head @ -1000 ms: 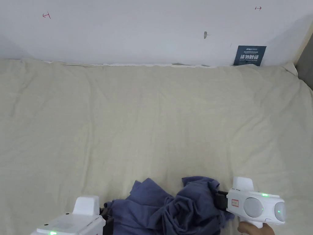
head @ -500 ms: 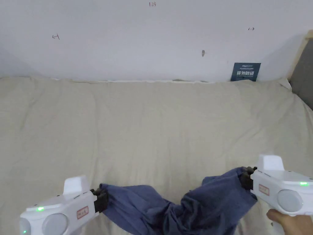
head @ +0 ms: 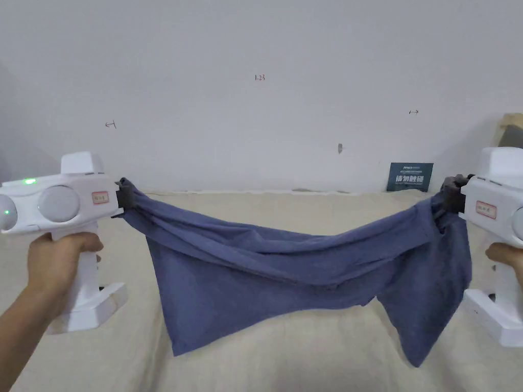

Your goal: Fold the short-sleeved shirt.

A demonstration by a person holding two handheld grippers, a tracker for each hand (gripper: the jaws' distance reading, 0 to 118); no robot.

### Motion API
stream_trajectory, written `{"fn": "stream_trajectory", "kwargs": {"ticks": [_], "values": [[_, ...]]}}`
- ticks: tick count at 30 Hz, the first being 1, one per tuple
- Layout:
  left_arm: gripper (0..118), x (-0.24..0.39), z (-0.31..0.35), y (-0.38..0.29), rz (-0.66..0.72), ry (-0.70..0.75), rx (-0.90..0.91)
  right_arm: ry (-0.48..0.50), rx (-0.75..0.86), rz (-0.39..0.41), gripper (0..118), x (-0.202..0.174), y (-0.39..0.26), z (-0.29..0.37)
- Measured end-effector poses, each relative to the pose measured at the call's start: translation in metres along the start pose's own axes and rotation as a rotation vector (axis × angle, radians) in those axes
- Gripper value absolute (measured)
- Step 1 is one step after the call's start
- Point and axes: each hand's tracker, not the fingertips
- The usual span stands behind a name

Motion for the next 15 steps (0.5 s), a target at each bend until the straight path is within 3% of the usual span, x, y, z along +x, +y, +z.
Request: {"fn": "stream_trajectory", "kwargs": {"ticks": [8,15], "values": [[8,-0.005,-0.049,0.067,0.03,0.135,0.083,-0.02,0.079,-0.027,7,0.005,0.051,-0.048],[8,-0.02,-0.08,0.029,-0.004,0.221,0.065,0.01,0.036,-0.066,7,-0.003,0.017,-0.091]]}}
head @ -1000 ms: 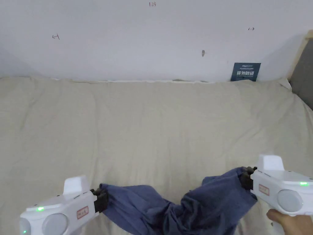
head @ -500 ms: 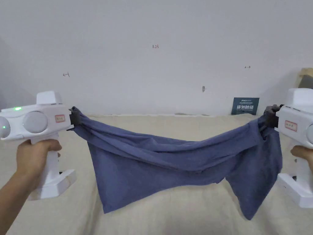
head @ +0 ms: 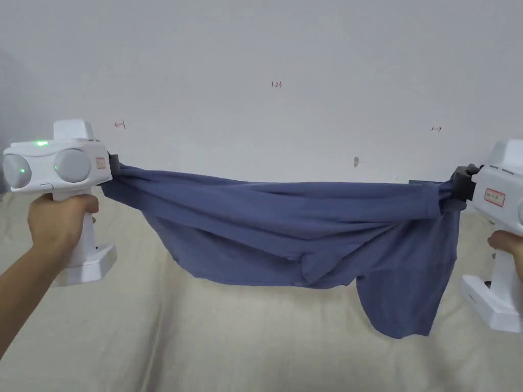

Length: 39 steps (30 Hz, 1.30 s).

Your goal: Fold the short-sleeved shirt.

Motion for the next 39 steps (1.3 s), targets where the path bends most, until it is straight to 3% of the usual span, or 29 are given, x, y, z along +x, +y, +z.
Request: {"fn": "stream_trajectory", "kwargs": {"ticks": [10,14,22,31,39], "values": [[8,-0.045,-0.019,-0.151,0.005,0.046,-0.264,0.008,-0.28,0.002,7,-0.022,-0.146,-0.018],[8,-0.074,0.004,-0.227,0.03,0.049,-0.396,-0.004,-0.407,-0.029,7,-0.019,-0.216,0.014],[8,-0.119,0.067,-0.343,-0.056,0.064,-0.557,-0.025,-0.598,-0.107,7,0.004,-0.328,0.095],[8,-0.156,0.157,-0.388,-0.102,0.045,-0.669,-0.049,-0.667,-0.143,7,0.012,-0.373,0.189],[11,-0.161,0.164,-0.401,-0.077,0.049,-0.737,-0.071,-0.772,-0.156,8,0.01,-0.405,0.203]]}}
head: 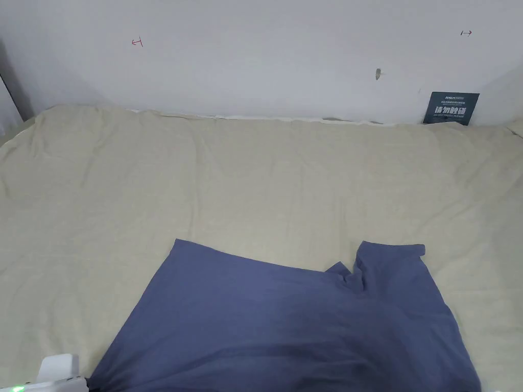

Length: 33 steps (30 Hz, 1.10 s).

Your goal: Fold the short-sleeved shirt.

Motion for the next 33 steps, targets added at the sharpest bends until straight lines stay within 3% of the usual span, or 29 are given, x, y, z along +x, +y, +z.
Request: {"fn": "stream_trajectory", "kwargs": {"ticks": [1,3,4,5,7,8,10,20,22,24,25,27,28,33], "values": [[18,0.001,0.0,0.002,-0.001,0.008,0.002,-0.002,0.002,-0.003,12,0.002,-0.002,-0.006],[59,0.005,0.004,0.005,-0.006,0.038,0.002,-0.022,0.01,-0.003,40,-0.001,0.006,0.0],[59,0.005,0.009,0.009,-0.015,0.054,0.013,-0.046,0.022,0.01,40,-0.002,0.011,0.005],[67,0.004,0.016,0.014,-0.01,0.047,0.033,-0.052,0.056,0.017,46,-0.008,0.016,0.013],[103,0.012,0.039,0.025,0.006,-0.007,0.118,-0.034,0.143,0.012,74,-0.015,0.035,0.04],[115,0.016,0.052,0.032,0.009,-0.017,0.177,-0.022,0.184,0.01,91,-0.016,0.044,0.05],[113,0.029,0.084,0.049,-0.011,-0.033,0.308,-0.006,0.298,0.013,104,-0.029,0.064,0.083],[113,0.102,0.203,0.097,-0.079,-0.071,0.846,0.004,0.771,0.099,104,-0.078,0.12,0.199],[111,0.114,0.213,0.098,-0.081,-0.075,0.909,-0.01,0.833,0.118,103,-0.085,0.121,0.208],[91,0.123,0.22,0.097,-0.086,-0.096,0.956,-0.031,0.878,0.13,90,-0.092,0.119,0.216],[75,0.128,0.223,0.094,-0.087,-0.107,0.984,-0.035,0.899,0.138,76,-0.095,0.118,0.218],[10,0.134,0.221,0.092,-0.102,-0.122,1.002,-0.041,0.92,0.153,23,-0.099,0.115,0.219],[1,0.138,0.22,0.091,-0.107,-0.122,1.0,-0.052,0.927,0.158,4,-0.101,0.114,0.219],[0,0.148,0.211,0.094,-0.103,-0.181,0.964,-0.053,0.94,0.166,1,-0.101,0.111,0.213]]}}
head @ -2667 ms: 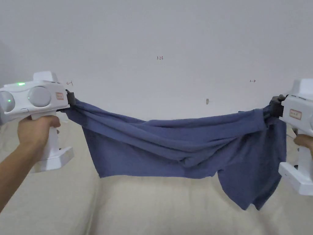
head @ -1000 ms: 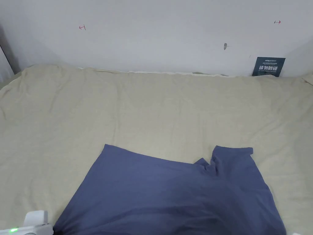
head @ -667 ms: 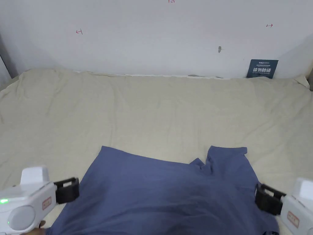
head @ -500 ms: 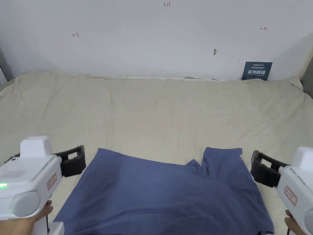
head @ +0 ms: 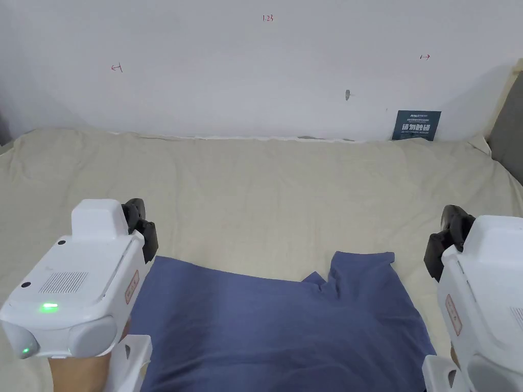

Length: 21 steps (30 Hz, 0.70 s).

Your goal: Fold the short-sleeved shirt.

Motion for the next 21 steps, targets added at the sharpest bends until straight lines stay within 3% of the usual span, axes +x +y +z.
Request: {"fn": "stream_trajectory", "kwargs": {"ticks": [9,21], "values": [[0,-0.004,-0.046,-0.01,-0.061,-0.018,-0.09,0.0,-0.005,0.025,1,-0.001,-0.002,-0.02],[2,-0.044,-0.232,-0.062,-0.018,-0.128,-0.564,-0.003,-0.08,0.018,1,-0.002,-0.016,-0.095]]}}
